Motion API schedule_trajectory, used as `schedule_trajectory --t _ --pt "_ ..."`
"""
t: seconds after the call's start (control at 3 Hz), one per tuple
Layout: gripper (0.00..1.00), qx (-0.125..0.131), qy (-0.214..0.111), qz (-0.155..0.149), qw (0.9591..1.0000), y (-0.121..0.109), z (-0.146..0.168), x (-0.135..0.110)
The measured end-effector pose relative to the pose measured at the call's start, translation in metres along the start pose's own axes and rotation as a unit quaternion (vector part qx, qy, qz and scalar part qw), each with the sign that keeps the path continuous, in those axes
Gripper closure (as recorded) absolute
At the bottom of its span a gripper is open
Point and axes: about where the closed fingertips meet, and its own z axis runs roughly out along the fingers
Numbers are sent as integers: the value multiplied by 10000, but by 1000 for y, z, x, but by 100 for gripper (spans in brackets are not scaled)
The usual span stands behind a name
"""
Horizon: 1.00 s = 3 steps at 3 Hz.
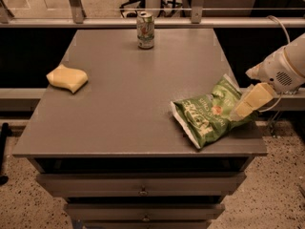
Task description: Move green jalapeno chip bag near 7up can
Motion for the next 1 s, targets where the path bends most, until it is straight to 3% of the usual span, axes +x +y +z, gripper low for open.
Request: schedule_trajectory --t 0.33,1.0 --pt "19 -422 -131 343 9984 2 17 -8" --pt "66 -679 -174 590 9958 4 23 -16"
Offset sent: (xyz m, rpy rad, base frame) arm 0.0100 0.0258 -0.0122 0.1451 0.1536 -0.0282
